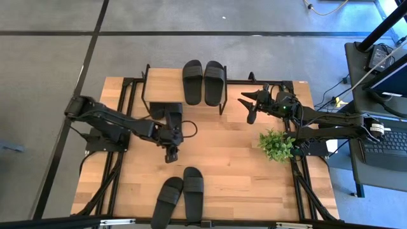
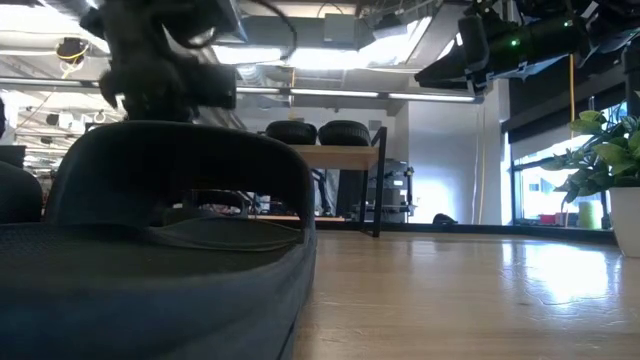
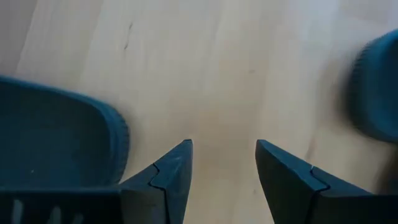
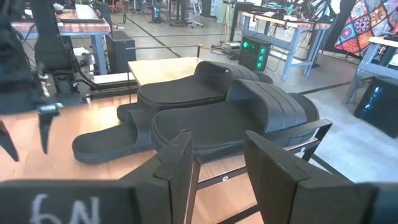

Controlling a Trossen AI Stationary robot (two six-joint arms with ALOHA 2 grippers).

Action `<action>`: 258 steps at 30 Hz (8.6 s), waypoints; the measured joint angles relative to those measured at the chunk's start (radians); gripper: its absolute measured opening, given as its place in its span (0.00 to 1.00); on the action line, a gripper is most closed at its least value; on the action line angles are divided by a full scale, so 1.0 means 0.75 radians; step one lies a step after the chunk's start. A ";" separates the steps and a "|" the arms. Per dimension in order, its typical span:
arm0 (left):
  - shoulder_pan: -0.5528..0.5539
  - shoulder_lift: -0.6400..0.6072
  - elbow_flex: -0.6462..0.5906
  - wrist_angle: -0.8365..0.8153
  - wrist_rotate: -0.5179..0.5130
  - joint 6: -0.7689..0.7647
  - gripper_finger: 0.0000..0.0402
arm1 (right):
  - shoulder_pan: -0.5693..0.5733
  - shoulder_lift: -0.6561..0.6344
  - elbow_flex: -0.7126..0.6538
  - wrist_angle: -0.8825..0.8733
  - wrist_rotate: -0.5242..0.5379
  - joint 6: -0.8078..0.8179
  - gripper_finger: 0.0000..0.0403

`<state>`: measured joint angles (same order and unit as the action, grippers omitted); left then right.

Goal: Pick and place slides into the shelf
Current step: Put the black slipper under the shelf

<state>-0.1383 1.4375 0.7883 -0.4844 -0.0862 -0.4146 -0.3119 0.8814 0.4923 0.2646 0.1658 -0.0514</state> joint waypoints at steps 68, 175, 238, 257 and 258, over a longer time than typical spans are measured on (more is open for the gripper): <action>0.366 -0.074 0.000 -0.039 0.155 0.076 0.42 | 0.003 0.000 0.000 0.009 -0.002 0.066 0.36; -0.886 0.815 1.019 -1.122 -0.427 -0.725 0.42 | 0.000 0.001 -0.001 -0.192 -0.001 -0.014 0.36; -0.520 0.234 0.572 -1.327 -0.686 -0.587 0.00 | 0.000 0.000 -0.001 -0.051 0.001 -0.033 0.36; 0.108 0.179 0.472 -0.458 -0.717 0.360 0.00 | -0.001 0.000 0.000 -0.039 0.002 0.021 0.36; 0.117 0.185 0.472 -0.444 -0.727 0.391 0.00 | -0.001 0.000 0.000 -0.039 0.002 0.027 0.36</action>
<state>-0.0503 1.5761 1.1419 -0.8174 -0.6318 -0.1209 -0.3122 0.8814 0.4923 0.2357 0.1669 -0.0315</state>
